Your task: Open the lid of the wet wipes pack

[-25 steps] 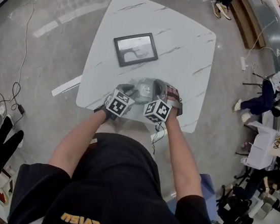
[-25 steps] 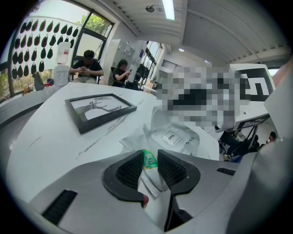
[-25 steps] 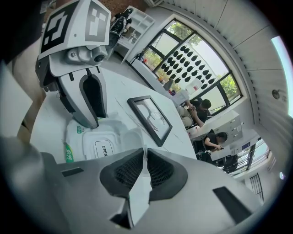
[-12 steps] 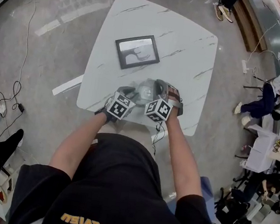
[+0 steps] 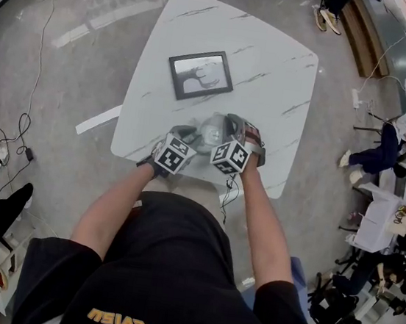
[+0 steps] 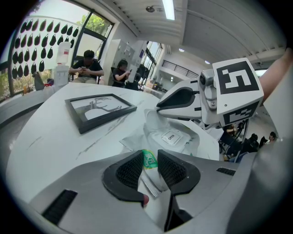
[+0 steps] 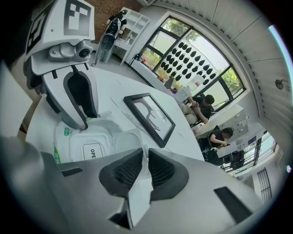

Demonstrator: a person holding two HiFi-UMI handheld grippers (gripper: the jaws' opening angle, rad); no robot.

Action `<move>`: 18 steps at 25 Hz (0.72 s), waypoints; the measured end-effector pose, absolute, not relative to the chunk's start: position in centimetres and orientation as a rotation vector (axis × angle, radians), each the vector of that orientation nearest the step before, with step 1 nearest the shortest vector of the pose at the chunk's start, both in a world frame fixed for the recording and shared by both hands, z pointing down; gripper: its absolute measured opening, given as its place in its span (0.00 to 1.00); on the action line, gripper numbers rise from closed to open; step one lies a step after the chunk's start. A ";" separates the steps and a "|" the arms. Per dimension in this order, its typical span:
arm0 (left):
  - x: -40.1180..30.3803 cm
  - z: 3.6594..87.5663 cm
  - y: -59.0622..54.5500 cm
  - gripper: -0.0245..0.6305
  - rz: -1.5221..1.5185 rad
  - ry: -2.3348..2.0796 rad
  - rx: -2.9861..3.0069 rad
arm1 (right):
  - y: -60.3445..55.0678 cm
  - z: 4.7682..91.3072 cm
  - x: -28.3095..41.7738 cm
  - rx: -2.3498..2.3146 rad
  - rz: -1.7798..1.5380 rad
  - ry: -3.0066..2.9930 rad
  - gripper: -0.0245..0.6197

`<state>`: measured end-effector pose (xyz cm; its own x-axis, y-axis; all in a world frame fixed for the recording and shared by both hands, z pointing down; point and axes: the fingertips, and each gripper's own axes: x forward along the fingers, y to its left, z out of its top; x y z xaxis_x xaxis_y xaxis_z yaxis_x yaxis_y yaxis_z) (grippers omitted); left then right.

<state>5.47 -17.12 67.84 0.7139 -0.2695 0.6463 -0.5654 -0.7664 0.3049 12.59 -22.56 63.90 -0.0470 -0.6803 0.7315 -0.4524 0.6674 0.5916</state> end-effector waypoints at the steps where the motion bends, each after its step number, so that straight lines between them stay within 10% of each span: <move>1: 5.5 67.9 -17.1 0.22 0.808 -0.637 2.429 | -22.6 64.0 12.6 0.930 -0.232 -1.688 0.10; 18: 5.6 67.6 -17.4 0.22 0.810 -0.628 2.425 | -22.1 66.8 13.7 1.025 0.132 -1.753 0.04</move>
<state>5.57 -17.37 67.57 0.7159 -0.2618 0.6472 -0.5615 -0.7668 0.3109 13.70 -22.06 66.82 -0.0808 -0.5700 0.8177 -0.6860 0.6269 0.3692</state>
